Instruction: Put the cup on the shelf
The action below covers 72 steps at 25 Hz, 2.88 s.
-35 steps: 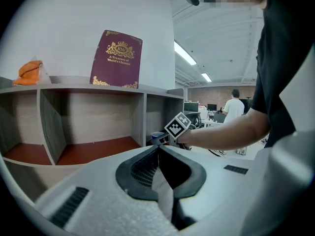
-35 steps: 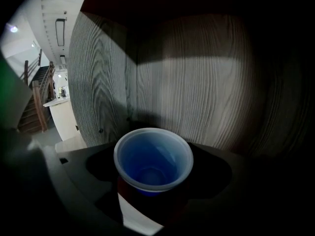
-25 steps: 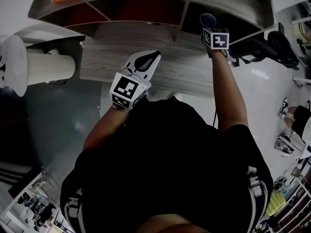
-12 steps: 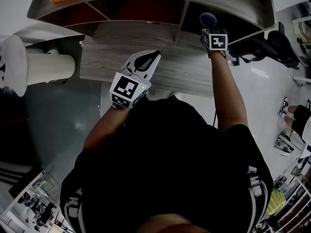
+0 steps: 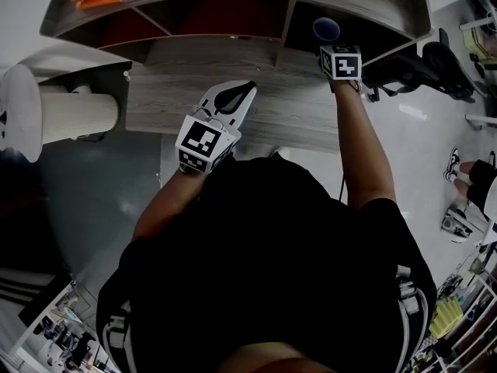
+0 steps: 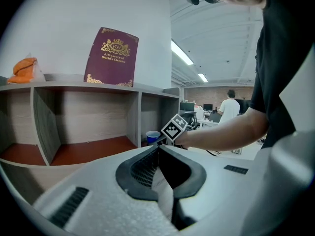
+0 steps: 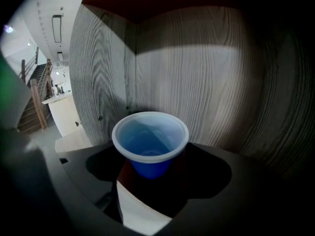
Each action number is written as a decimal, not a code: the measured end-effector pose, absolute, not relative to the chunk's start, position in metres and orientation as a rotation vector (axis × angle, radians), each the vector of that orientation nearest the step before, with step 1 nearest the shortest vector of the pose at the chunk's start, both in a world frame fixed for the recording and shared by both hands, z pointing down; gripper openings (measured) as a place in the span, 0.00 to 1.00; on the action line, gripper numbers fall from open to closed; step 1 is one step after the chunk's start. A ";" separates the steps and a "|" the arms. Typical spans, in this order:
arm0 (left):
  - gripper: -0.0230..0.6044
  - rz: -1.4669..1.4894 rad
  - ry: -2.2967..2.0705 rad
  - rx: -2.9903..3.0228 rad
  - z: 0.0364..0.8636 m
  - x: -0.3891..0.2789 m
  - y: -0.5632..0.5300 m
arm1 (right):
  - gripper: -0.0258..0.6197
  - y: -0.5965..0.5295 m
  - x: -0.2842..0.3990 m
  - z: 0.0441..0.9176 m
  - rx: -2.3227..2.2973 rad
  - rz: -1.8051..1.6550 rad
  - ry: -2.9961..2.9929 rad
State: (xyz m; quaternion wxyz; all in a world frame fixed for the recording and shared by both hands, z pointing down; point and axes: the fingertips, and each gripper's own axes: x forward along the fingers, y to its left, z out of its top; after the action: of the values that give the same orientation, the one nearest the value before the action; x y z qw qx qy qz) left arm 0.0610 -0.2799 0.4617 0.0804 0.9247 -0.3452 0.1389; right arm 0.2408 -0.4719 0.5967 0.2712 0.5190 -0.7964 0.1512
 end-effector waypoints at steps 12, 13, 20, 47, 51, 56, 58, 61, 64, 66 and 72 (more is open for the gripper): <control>0.07 0.418 -0.983 2.792 0.459 0.058 -0.273 | 0.63 -0.449 0.248 0.597 1.405 0.448 -2.121; 0.07 0.417 -0.980 2.794 0.458 0.058 -0.273 | 0.63 -0.448 0.250 0.597 1.411 0.448 -2.118; 0.07 0.420 -0.943 2.809 0.457 0.056 -0.273 | 0.63 -0.438 0.261 0.591 1.454 0.458 -2.096; 0.07 0.376 -0.777 2.942 0.428 0.039 -0.272 | 0.10 -0.353 0.257 0.520 1.602 0.410 -2.119; 0.07 0.362 -0.753 2.970 0.419 0.037 -0.268 | 0.08 -0.339 0.247 0.496 1.618 0.397 -2.167; 0.07 0.331 -0.705 3.005 0.403 0.035 -0.259 | 0.07 -0.318 0.234 0.459 1.642 0.375 -2.233; 0.07 0.308 -0.686 3.023 0.394 0.035 -0.254 | 0.07 -0.309 0.230 0.444 1.649 0.356 -2.255; 0.07 0.272 -0.656 3.028 0.385 0.034 -0.250 | 0.06 -0.295 0.227 0.423 1.669 0.311 -2.281; 0.07 0.263 -0.640 3.032 0.382 0.034 -0.248 | 0.06 -0.281 0.230 0.399 1.724 0.246 -2.295; 0.07 0.251 -0.632 3.033 0.379 0.034 -0.248 | 0.06 -0.272 0.231 0.386 1.751 0.216 -2.303; 0.07 0.230 -0.609 3.034 0.374 0.032 -0.247 | 0.06 -0.249 0.239 0.363 1.819 0.195 -2.309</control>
State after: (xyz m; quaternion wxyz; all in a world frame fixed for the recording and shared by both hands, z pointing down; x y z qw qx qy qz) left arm 0.0319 -0.2472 0.3737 0.0193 0.9776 -0.1962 0.0742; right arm 0.2386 -0.2488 0.3634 0.0977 0.6147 -0.7799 0.0660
